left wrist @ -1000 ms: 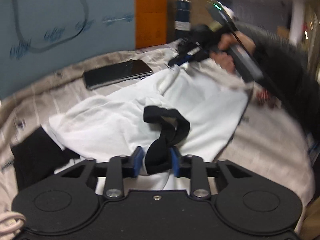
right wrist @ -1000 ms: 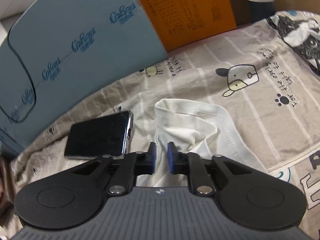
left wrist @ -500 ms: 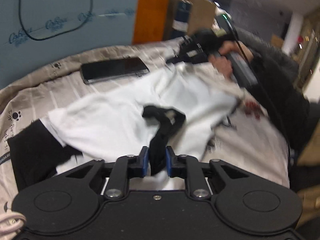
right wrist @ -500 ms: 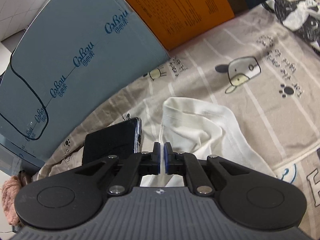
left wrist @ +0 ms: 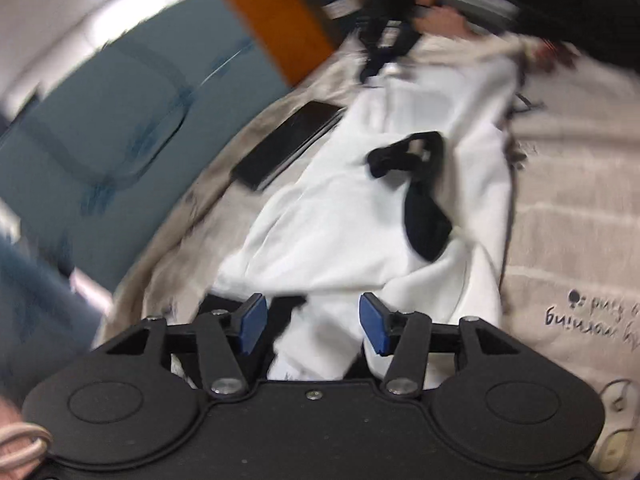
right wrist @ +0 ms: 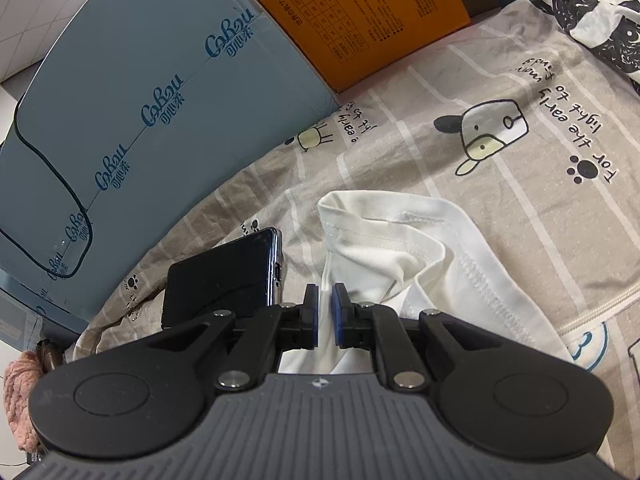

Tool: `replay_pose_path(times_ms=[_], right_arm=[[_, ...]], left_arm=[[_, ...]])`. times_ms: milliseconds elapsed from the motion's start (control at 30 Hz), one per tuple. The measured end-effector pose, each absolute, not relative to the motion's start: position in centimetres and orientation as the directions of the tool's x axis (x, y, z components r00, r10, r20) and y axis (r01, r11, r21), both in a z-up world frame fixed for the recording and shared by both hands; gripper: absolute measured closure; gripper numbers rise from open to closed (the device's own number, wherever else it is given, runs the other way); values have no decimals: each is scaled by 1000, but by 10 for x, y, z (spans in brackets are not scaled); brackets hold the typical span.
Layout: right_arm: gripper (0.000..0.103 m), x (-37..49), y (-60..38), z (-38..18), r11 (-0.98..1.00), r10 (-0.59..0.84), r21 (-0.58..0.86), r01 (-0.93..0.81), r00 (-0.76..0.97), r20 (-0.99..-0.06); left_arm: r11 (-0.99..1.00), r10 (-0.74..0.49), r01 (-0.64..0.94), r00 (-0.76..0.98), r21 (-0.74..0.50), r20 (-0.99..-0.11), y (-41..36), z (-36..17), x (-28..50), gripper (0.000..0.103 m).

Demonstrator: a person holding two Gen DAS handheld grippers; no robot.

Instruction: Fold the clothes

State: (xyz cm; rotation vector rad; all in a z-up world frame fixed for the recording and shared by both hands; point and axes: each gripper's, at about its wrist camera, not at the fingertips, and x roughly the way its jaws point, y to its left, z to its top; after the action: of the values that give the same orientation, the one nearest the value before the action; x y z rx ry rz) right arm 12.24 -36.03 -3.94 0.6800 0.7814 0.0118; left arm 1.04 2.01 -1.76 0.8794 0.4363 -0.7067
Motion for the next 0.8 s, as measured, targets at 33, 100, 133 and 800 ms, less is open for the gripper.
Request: replay_pose_path(times_ms=[33, 100, 133, 800], right_arm=[[93, 123, -360, -39, 788, 252, 569, 235, 721, -646], [89, 122, -359, -37, 787, 255, 570, 233, 719, -646], [87, 122, -358, -36, 787, 258, 572, 232, 718, -646], [100, 120, -361, -33, 767, 258, 596, 237, 737, -625]], left_arm=[[395, -381, 718, 696, 573, -609, 16, -21, 9, 50], [313, -376, 726, 687, 612, -622, 8, -26, 10, 50], [272, -375, 729, 682, 628, -629, 5, -27, 10, 50], [439, -604, 810, 586, 389, -540, 20, 7, 47, 94]])
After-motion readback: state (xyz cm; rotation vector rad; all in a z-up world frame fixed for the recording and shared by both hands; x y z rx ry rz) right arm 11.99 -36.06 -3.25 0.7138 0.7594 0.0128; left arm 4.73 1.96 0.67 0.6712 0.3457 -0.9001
